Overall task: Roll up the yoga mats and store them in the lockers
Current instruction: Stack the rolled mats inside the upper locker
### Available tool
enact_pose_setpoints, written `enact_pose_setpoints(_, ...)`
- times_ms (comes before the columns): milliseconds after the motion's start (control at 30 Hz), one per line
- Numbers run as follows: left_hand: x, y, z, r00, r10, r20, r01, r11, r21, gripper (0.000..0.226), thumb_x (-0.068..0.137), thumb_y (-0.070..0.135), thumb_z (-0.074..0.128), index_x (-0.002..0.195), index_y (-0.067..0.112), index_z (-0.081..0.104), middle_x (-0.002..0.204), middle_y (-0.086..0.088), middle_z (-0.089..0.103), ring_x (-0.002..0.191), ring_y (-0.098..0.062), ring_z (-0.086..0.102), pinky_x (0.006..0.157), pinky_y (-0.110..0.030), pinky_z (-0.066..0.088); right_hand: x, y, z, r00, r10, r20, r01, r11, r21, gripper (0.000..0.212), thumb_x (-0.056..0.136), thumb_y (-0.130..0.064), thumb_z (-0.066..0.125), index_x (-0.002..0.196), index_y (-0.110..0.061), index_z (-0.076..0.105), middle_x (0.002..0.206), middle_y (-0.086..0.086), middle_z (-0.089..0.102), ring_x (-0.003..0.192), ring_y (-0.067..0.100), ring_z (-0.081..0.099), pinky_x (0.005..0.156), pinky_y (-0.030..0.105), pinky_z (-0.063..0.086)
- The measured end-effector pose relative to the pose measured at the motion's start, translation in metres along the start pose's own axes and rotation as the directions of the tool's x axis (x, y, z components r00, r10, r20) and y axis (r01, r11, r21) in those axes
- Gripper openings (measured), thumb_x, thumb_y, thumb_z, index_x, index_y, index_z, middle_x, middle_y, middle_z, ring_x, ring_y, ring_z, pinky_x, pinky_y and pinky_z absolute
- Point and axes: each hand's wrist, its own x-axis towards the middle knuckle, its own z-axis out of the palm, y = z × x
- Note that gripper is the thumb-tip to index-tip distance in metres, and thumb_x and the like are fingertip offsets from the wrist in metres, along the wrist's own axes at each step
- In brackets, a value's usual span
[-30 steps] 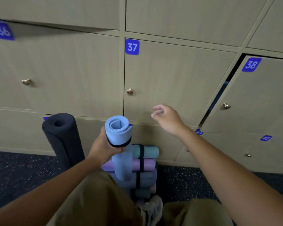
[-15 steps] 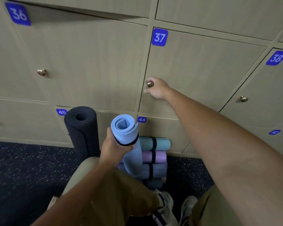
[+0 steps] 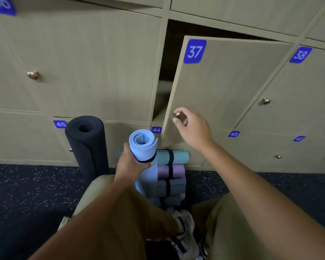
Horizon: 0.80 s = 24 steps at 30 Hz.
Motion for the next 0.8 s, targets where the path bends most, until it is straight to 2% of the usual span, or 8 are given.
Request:
enact_pose_setpoints(133,-0.006,-0.001,0.003,0.998,0.052,0.035,-0.052,0.998,0.017,0.091,0.059,0.029,0.097,0.128,0.029,0.037,0.123,0.007,0.059,0.108,-0.017,0.057,0.091,-0.041,0.052,-0.059,0.002,-0.025,0.994,0.077,-0.072,-0.076,0.997,0.007,0.019,0.091,-0.045,0.069,0.105,-0.032,0.064,0.105,-0.019,0.062,0.08,0.005,0.056,0.069,0.026,0.045)
enact_pose_setpoints(267,-0.02,0.002,0.008,0.991,0.107,0.084,-0.109,0.994,0.011,0.085,0.059,0.027,0.097,0.119,0.032,0.036,0.12,0.007,0.058,0.105,-0.017,0.057,0.085,-0.037,0.05,-0.107,0.008,-0.045,0.962,0.19,-0.196,-0.194,0.981,0.0,0.034,0.081,-0.052,0.078,0.093,-0.026,0.06,0.096,-0.015,0.06,0.081,0.006,0.051,0.065,0.021,0.036)
enact_pose_setpoints(367,-0.029,0.0,0.01,0.98,0.161,0.118,-0.165,0.986,0.028,0.083,0.06,0.025,0.097,0.118,0.029,0.036,0.117,0.005,0.059,0.104,-0.018,0.059,0.081,-0.034,0.046,-0.143,0.02,-0.059,0.902,0.335,-0.271,-0.347,0.938,0.0,0.047,0.076,-0.057,0.081,0.09,-0.024,0.05,0.09,-0.012,0.054,0.081,0.013,0.052,0.066,0.029,0.036)
enact_pose_setpoints(467,-0.034,0.001,0.01,0.968,0.204,0.143,-0.212,0.976,0.043,0.087,0.059,0.026,0.098,0.124,0.023,0.039,0.121,0.001,0.06,0.107,-0.023,0.061,0.085,-0.039,0.049,-0.18,0.04,-0.08,0.818,0.447,-0.36,-0.48,0.877,-0.001,0.049,0.079,-0.059,0.078,0.095,-0.025,0.047,0.091,-0.009,0.052,0.081,0.017,0.056,0.069,0.039,0.051)
enact_pose_setpoints(633,-0.039,0.005,0.015,0.952,0.233,0.196,-0.252,0.965,0.075,0.095,0.058,0.028,0.099,0.131,0.017,0.04,0.127,-0.006,0.059,0.114,-0.03,0.06,0.092,-0.047,0.051,-0.235,0.07,-0.113,0.638,0.61,-0.471,-0.621,0.769,0.154,0.066,0.089,-0.039,0.076,0.137,-0.019,0.037,0.123,0.0,0.061,0.106,0.026,0.067,0.08,0.037,0.053)
enact_pose_setpoints(700,-0.041,0.004,0.019,0.949,0.242,0.202,-0.264,0.96,0.089,0.097,0.058,0.027,0.1,0.133,0.015,0.039,0.129,-0.009,0.058,0.117,-0.034,0.059,0.095,-0.051,0.051,-0.249,0.076,-0.119,0.62,0.653,-0.435,-0.651,0.738,0.18,0.09,0.09,-0.034,0.076,0.156,-0.018,0.017,0.153,0.009,0.044,0.133,0.031,0.053,0.106,0.046,0.048)
enact_pose_setpoints(733,-0.043,0.005,0.02,0.947,0.249,0.205,-0.272,0.958,0.093,0.098,0.058,0.026,0.1,0.134,0.014,0.039,0.13,-0.011,0.058,0.118,-0.034,0.058,0.096,-0.051,0.051,-0.254,0.077,-0.123,0.624,0.679,-0.386,-0.663,0.722,0.199,0.1,0.091,-0.032,0.076,0.161,-0.019,0.006,0.163,0.011,0.028,0.145,0.032,0.039,0.117,0.048,0.038)
enact_pose_setpoints(800,-0.044,0.004,0.023,0.94,0.261,0.217,-0.286,0.954,0.092,0.1,0.058,0.026,0.1,0.137,0.013,0.039,0.132,-0.012,0.056,0.12,-0.035,0.057,0.097,-0.051,0.05,-0.261,0.082,-0.13,0.654,0.707,-0.27,-0.679,0.706,0.202,0.108,0.093,-0.03,0.075,0.163,-0.019,-0.006,0.17,0.007,0.008,0.155,0.028,0.018,0.126,0.045,0.019)
